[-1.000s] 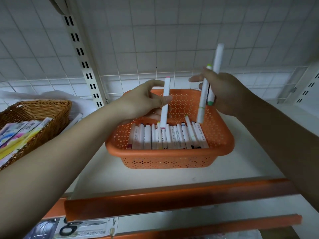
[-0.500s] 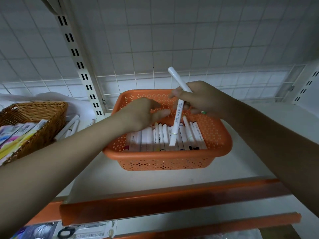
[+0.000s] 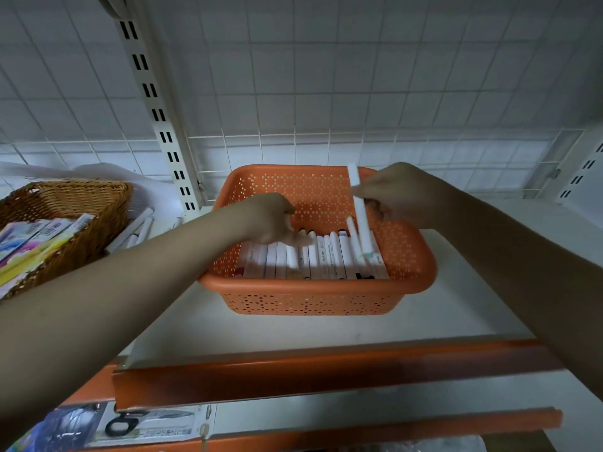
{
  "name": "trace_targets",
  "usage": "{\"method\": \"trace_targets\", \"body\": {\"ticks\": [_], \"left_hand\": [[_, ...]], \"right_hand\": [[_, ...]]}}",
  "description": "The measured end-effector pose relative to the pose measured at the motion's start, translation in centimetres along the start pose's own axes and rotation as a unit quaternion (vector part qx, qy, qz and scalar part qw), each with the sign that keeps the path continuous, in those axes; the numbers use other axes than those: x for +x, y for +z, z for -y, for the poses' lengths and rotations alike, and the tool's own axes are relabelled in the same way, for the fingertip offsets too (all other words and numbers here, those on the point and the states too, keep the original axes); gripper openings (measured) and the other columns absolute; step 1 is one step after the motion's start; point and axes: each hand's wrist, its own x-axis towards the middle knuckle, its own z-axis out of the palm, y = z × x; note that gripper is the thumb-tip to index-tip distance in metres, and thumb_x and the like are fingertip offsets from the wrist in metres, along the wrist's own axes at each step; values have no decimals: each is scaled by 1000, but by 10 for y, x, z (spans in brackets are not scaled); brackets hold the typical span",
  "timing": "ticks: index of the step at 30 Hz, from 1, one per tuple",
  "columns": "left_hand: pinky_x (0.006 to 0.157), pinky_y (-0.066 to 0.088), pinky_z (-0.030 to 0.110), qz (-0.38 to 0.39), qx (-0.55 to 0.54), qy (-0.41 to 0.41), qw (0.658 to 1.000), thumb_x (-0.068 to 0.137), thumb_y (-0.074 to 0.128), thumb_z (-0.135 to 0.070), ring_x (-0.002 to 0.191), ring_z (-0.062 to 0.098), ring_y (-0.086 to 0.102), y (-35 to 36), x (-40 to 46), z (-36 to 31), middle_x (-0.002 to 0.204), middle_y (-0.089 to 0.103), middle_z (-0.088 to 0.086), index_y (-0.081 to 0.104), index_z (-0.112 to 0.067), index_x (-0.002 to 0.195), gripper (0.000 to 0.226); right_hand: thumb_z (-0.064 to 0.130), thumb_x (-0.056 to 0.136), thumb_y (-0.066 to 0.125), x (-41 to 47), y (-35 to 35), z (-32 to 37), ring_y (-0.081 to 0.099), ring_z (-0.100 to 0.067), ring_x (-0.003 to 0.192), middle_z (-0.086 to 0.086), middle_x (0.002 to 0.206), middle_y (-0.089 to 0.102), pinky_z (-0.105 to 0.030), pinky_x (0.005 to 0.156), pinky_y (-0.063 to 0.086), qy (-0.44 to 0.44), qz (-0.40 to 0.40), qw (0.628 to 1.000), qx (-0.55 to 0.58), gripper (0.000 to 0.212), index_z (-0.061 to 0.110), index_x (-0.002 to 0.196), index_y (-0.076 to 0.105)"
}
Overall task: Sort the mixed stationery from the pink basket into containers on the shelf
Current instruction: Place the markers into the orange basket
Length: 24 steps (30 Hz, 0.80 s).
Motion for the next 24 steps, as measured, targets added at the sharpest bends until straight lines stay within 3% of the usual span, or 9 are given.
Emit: {"method": "trace_targets", "body": {"ticks": [2,5,7,11,15,18,21,24], "left_hand": [[95,36,31,34,36,5,999,83,60,-53,120,25,47,1,-3,-5,134,52,7,46,-11,137,69],[104,33,35,23,46,7,999,85,60,-49,129,26,41,4,-6,-7,141,47,4,40,-17,142,68],[101,35,34,2,29,5,1000,85,63,-45,126,25,45,6,-8,-5,138,50,4,42,-17,141,67],[102,38,35,-46,-13,-27,998,81,68,-40,125,25,47,6,-10,0,140,48,5,26,-14,148,83],[97,41,33,-151,-8,-76,986,87,61,-41,119,22,52,3,-20,8,137,52,4,37,-18,144,65],[86,45,29,-289,-75,-88,950,91,59,-36,105,19,59,-2,-41,22,122,62,2,52,-20,133,45],[76,40,21,-383,-114,-103,911,91,57,-30,87,12,58,0,-66,46,107,68,1,62,-19,121,32],[85,40,24,-391,-108,-150,902,92,55,-25,102,23,61,8,-82,83,110,69,10,64,-13,120,32]], "right_hand": [[11,88,61,-5,4,0,53,-9,51,-6,65,57,-15,47,45,-20,27,992,-118,9,2,87,63],[12,86,64,-8,13,2,61,-9,63,-2,79,61,-15,47,49,-24,69,981,-182,47,14,130,49],[13,87,63,-10,18,5,64,-11,71,-2,83,63,-18,51,51,-43,87,976,-194,50,15,134,47],[16,86,65,-16,5,24,64,-16,64,-3,73,67,-21,52,48,-140,31,961,-237,21,5,103,65],[17,81,70,-27,0,43,50,-13,66,2,75,55,-21,53,31,-253,-104,910,-313,6,13,85,66],[25,82,70,-34,21,36,54,-12,73,5,78,57,-23,62,35,-254,-40,891,-373,11,16,80,66],[39,83,67,-42,43,37,52,-4,64,4,76,63,-22,64,38,-231,12,898,-374,25,23,66,58],[36,89,58,-56,53,53,37,0,54,11,61,45,-8,50,30,-202,13,916,-347,35,20,60,48]]}}
